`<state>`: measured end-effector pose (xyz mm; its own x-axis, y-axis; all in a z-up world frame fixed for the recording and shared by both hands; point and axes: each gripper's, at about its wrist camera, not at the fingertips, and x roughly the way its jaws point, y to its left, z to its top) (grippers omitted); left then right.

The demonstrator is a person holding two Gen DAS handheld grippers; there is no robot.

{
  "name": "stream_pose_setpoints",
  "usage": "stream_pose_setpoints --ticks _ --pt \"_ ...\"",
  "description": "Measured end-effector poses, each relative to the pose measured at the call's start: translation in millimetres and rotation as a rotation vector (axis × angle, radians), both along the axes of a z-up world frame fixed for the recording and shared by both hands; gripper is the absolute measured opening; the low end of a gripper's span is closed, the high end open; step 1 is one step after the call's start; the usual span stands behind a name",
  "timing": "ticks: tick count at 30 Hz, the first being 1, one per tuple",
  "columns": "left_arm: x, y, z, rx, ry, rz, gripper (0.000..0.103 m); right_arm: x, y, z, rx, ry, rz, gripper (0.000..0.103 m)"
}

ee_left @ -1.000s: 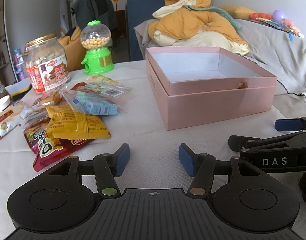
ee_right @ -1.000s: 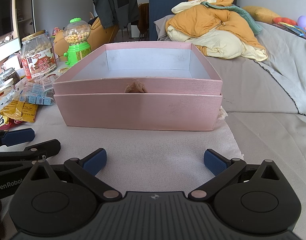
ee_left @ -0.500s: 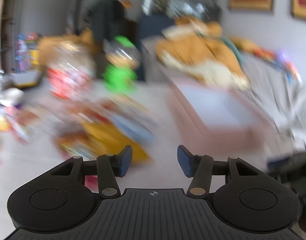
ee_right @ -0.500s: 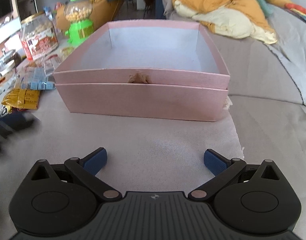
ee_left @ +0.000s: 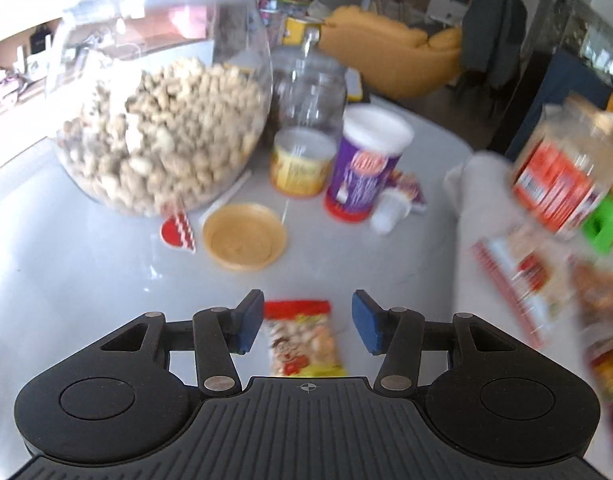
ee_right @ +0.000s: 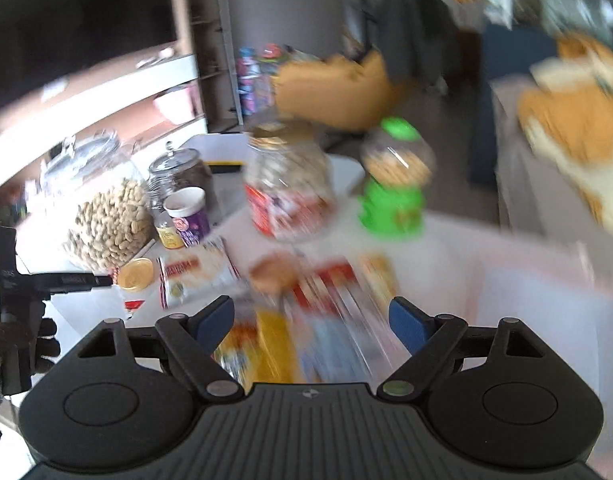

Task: Organize snacks
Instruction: 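Move both grippers over to the pile of snack packets, then grasp the cartoon-boy candy bag with left gripper while right grasps round rice-cracker packet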

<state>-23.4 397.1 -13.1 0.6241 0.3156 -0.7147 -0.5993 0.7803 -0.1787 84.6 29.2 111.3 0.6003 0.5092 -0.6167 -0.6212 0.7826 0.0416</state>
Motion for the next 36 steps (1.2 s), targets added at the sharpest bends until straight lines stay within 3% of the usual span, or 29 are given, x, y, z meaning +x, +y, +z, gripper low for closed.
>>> stream_pose_setpoints --ticks 3,7,9,11,13,18,20,23,29,31,36 --pt "14 -7 -24 0.01 0.054 -0.039 0.055 2 50 -5 -0.051 -0.025 0.076 0.085" --pt "29 -17 -44 0.075 0.104 -0.052 0.056 9 102 -18 -0.054 0.052 0.135 0.085" --pt "35 -18 -52 0.124 0.161 -0.04 0.056 7 118 -23 -0.075 0.06 0.155 0.085" --pt "32 -16 -60 0.125 0.202 -0.042 0.056 3 126 -27 -0.098 0.045 0.171 0.085" --pt "30 -12 -63 0.109 0.171 -0.044 0.058 4 136 -29 -0.09 0.047 0.188 0.085" --pt "31 10 -72 -0.03 0.094 -0.005 0.062 35 148 -34 0.064 0.229 0.163 0.085" --pt "35 10 -73 -0.035 0.082 -0.02 0.062 46 159 -42 0.074 0.237 0.133 0.085" --pt "45 7 -75 -0.022 0.073 -0.048 0.062 60 180 -59 0.018 0.163 0.079 0.085" --pt "59 7 -80 0.004 0.029 -0.114 0.062 86 218 -103 -0.071 0.244 0.119 0.085" --pt "63 9 -81 0.013 0.009 -0.117 0.062 83 221 -109 -0.081 0.237 0.148 0.093" --pt "81 18 -81 0.0 0.008 -0.088 0.06 69 224 -112 -0.131 0.171 0.205 0.096"
